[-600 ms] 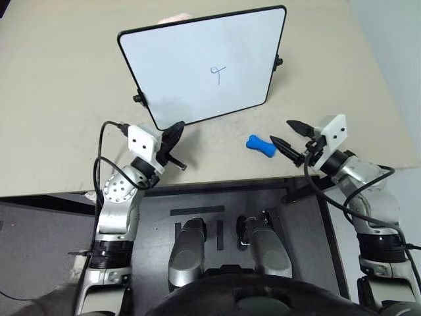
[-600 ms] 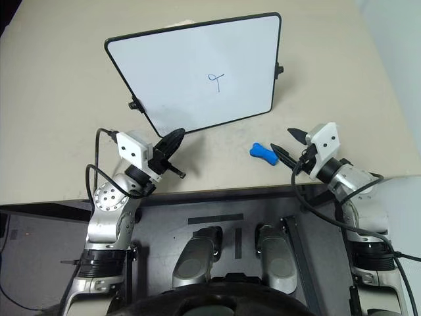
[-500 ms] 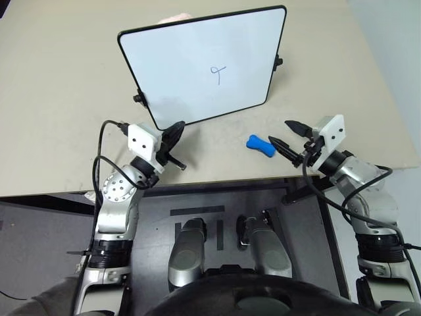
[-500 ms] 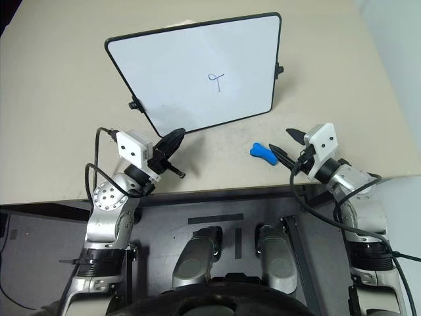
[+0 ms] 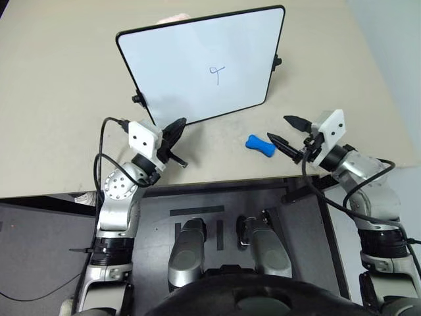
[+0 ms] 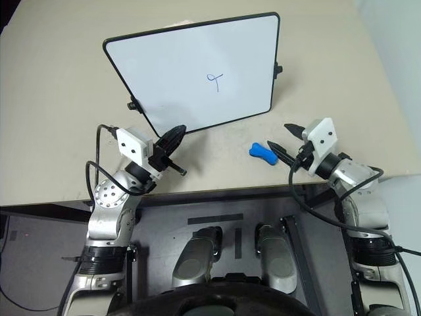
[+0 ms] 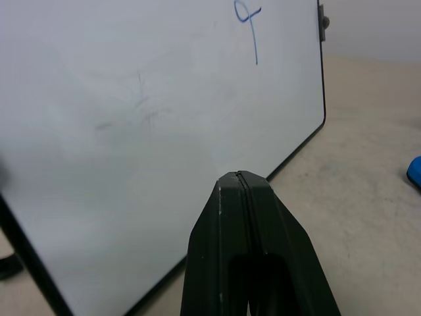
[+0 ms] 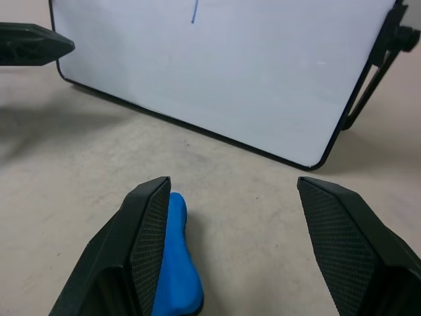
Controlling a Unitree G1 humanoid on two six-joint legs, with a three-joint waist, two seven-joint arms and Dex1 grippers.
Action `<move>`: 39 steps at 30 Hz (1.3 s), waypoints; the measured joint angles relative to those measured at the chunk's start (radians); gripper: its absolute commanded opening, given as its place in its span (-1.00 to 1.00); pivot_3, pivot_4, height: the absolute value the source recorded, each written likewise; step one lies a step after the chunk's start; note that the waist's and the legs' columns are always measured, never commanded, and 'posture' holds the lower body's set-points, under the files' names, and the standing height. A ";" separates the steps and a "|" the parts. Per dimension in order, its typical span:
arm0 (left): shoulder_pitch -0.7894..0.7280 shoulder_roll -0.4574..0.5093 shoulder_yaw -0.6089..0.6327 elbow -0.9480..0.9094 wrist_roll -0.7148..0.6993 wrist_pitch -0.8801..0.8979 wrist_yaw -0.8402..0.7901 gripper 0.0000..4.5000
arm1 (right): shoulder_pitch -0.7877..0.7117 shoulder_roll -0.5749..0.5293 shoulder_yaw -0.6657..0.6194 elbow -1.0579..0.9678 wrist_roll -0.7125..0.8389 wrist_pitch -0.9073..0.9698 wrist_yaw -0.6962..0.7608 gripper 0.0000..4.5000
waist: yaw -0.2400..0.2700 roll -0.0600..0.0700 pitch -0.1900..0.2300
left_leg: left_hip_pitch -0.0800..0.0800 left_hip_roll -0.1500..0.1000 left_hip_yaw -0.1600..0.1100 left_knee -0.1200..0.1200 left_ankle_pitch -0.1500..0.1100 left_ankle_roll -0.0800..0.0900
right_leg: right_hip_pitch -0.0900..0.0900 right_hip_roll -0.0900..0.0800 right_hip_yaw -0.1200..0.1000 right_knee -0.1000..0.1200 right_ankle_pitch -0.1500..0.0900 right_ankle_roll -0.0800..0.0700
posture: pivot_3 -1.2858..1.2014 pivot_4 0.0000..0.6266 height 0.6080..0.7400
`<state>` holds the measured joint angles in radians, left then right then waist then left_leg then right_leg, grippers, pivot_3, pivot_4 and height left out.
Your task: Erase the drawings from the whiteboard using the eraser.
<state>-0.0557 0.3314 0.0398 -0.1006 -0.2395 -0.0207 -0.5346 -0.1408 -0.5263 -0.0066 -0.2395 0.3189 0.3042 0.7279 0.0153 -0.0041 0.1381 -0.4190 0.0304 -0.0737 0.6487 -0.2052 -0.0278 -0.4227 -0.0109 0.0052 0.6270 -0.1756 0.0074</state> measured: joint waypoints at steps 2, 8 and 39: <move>0.001 -0.006 -0.001 -0.001 0.003 -0.001 0.005 -1.00 | -0.019 -0.006 0.017 0.004 -0.001 0.010 0.008 0.44 | 0.000 0.000 0.000 | 0.000 0.000 0.000 0.000 0.000 0.000 | 0.000 0.000 0.000 0.000 0.000 0.000 | 0.03 -0.52 1.00; 0.024 -0.017 -0.002 -0.027 0.004 -0.003 0.017 -1.00 | -0.086 -0.047 0.077 0.032 -0.046 0.066 0.028 0.44 | 0.000 0.000 0.000 | 0.000 0.000 0.000 0.000 0.000 0.000 | 0.000 0.000 0.000 0.000 0.000 0.000 | 0.03 -0.52 1.00; 0.018 -0.037 -0.019 -0.017 0.008 -0.007 0.023 -1.00 | -0.112 -0.027 0.185 0.104 -0.165 0.128 0.028 -0.42 | 0.002 0.000 0.000 | 0.000 0.000 0.000 0.000 0.000 0.000 | 0.000 0.000 0.000 0.000 0.000 0.000 | 0.03 -0.52 1.00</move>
<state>-0.0380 0.2946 0.0206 -0.1180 -0.2318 -0.0276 -0.5114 -0.2528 -0.5531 0.1782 -0.1359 0.1537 0.4320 0.7560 0.0170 -0.0041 0.1381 -0.4189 0.0306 -0.0740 0.6488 -0.2050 -0.0276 -0.4227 -0.0107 0.0052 0.6270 -0.1751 0.0071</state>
